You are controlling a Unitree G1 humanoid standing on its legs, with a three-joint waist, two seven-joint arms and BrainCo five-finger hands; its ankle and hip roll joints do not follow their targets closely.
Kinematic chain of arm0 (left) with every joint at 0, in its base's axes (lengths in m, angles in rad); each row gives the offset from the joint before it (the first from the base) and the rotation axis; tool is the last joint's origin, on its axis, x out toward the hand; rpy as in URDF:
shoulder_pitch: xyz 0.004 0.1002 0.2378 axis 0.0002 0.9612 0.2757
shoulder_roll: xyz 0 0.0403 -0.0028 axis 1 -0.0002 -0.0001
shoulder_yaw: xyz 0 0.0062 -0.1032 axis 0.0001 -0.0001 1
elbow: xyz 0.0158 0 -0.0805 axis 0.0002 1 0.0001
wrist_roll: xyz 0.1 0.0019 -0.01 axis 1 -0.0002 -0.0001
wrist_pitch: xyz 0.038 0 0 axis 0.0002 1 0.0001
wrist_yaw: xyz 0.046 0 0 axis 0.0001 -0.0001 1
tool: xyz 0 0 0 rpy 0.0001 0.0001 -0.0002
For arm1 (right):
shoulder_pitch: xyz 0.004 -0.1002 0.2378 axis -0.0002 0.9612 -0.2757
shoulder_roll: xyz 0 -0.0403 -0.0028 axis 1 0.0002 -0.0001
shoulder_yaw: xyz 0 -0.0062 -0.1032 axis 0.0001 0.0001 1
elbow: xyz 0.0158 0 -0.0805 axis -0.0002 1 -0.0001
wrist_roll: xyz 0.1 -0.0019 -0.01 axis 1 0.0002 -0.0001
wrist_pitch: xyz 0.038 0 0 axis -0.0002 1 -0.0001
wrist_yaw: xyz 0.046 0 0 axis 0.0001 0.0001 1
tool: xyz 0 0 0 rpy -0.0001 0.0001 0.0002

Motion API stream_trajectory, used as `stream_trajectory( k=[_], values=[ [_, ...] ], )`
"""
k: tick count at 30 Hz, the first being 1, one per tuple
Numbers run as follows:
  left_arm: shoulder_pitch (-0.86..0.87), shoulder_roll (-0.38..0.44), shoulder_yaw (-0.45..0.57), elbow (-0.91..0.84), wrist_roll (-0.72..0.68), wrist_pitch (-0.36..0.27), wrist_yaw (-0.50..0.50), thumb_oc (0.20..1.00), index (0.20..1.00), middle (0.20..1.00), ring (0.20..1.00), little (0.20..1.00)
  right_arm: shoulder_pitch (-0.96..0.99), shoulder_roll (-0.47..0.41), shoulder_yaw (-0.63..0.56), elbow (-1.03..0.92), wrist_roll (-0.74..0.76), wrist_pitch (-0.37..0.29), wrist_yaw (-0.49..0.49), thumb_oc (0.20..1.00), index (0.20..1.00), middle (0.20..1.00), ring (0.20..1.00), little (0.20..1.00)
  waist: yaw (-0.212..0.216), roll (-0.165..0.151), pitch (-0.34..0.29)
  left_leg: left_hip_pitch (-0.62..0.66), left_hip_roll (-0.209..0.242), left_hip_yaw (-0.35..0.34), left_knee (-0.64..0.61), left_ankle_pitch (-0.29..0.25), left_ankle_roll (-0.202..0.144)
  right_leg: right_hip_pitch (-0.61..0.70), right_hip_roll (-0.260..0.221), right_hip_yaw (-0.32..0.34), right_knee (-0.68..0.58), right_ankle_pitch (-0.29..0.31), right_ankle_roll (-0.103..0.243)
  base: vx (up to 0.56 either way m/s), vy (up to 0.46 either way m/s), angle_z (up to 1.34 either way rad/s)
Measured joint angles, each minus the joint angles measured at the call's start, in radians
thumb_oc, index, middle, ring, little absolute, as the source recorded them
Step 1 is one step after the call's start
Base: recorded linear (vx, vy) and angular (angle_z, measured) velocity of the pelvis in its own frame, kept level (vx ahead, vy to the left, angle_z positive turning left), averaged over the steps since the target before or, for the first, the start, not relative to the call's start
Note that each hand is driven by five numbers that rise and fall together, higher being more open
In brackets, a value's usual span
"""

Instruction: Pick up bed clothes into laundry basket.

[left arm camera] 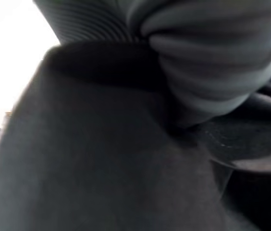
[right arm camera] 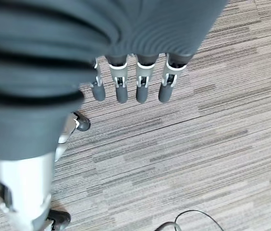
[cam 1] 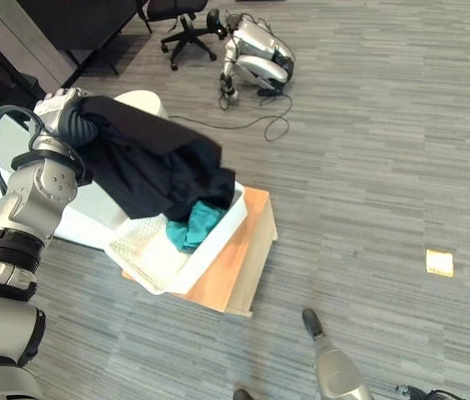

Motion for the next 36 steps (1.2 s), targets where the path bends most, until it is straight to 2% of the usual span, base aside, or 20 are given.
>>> stream_trajectory(
  k=[5, 12, 15, 18, 23, 24, 26, 30, 36],
  values=[
    [-0.003, -0.021, -0.016, 0.054, 0.034, 0.018, -0.002, 0.200, 0.200, 0.200, 0.200, 0.200, -0.016, 0.000, 0.001, 0.000, 0.022, 0.000, 0.000, 1.000, 1.000, 1.000, 1.000, 1.000, 0.003, -0.013, 0.010, -0.002, 0.004, -0.003, 0.000, 0.000, 0.000, 0.000, 0.000, -0.003, 0.000, 0.002, 0.003, -0.01, -0.005, 0.01],
    [-0.028, -0.034, -0.143, 0.171, 0.113, 0.023, -0.031, 0.200, 0.200, 0.200, 0.200, 0.200, -0.017, -0.001, 0.001, 0.000, 0.063, -0.001, -0.001, 1.000, 1.000, 1.000, 1.000, 1.000, 0.004, -0.033, 0.029, -0.014, 0.004, -0.005, 0.000, 0.000, 0.000, -0.011, -0.002, -0.006, 0.000, 0.001, 0.004, -0.04, 0.005, 0.02],
    [-0.031, -0.040, -0.161, 0.189, 0.124, 0.033, -0.048, 0.200, 0.200, 0.200, 0.200, 0.200, -0.018, -0.001, 0.001, -0.001, 0.067, -0.001, -0.002, 1.000, 1.000, 1.000, 1.000, 1.000, 0.002, -0.036, 0.033, -0.032, -0.004, -0.003, 0.000, 0.000, 0.000, -0.029, -0.004, -0.003, 0.000, 0.004, 0.003, -0.04, 0.025, -0.03],
    [-0.033, -0.073, -0.178, 0.208, 0.154, 0.040, -0.060, 0.200, 0.200, 0.200, 0.200, 0.200, -0.021, -0.001, -0.001, 0.000, 0.083, 0.001, -0.006, 1.000, 1.000, 1.000, 1.000, 1.000, -0.003, -0.036, 0.056, -0.038, -0.009, 0.000, 0.000, 0.000, 0.000, -0.039, -0.006, 0.003, 0.001, 0.011, -0.003, -0.07, 0.055, -0.05],
    [-0.052, -0.126, -0.226, 0.255, 0.212, 0.052, -0.079, 0.200, 0.200, 0.200, 0.200, 0.200, -0.061, -0.003, 0.000, 0.005, 0.102, 0.002, -0.018, 1.000, 1.000, 1.000, 1.000, 1.000, -0.029, -0.038, 0.118, -0.066, -0.031, 0.015, 0.000, -0.001, 0.002, -0.080, -0.025, 0.030, 0.001, 0.022, 0.010, -0.09, 0.053, -0.09],
    [-0.062, -0.147, -0.240, 0.289, 0.234, 0.050, -0.083, 1.000, 1.000, 1.000, 1.000, 1.000, -0.066, -0.003, 0.000, 0.011, 0.106, 0.002, -0.018, 1.000, 1.000, 1.000, 1.000, 1.000, -0.030, -0.036, 0.129, -0.068, -0.036, 0.019, 0.000, -0.001, 0.002, -0.085, -0.026, 0.034, 0.001, 0.023, 0.011, -0.04, 0.016, -0.12],
    [-0.065, -0.185, -0.250, 0.332, 0.236, 0.051, -0.094, 1.000, 1.000, 1.000, 1.000, 1.000, -0.071, -0.002, 0.000, 0.016, 0.107, 0.006, -0.017, 1.000, 1.000, 1.000, 1.000, 1.000, -0.036, -0.029, 0.146, -0.072, -0.035, 0.023, 0.000, -0.001, 0.002, -0.090, -0.023, 0.036, 0.001, 0.024, 0.010, -0.02, 0.015, -0.08],
    [-0.050, -0.191, -0.248, 0.325, 0.258, 0.051, -0.102, 1.000, 1.000, 1.000, 1.000, 1.000, -0.084, 0.000, 0.002, 0.032, 0.107, 0.011, -0.009, 1.000, 1.000, 1.000, 1.000, 1.000, -0.047, -0.023, 0.152, -0.071, -0.027, 0.028, 0.000, -0.001, 0.002, -0.094, -0.013, 0.038, 0.001, 0.025, 0.009, 0.02, 0.006, -0.05],
    [-0.078, -0.194, -0.221, 0.224, 0.263, 0.054, -0.116, 1.000, 1.000, 1.000, 1.000, 1.000, -0.143, 0.002, 0.001, 0.043, 0.117, 0.020, -0.005, 1.000, 1.000, 1.000, 1.000, 1.000, -0.024, -0.019, 0.150, -0.044, -0.021, 0.032, 0.000, -0.001, 0.002, -0.068, -0.007, 0.039, 0.001, 0.028, 0.004, 0.00, -0.022, -0.02]
  ],
)
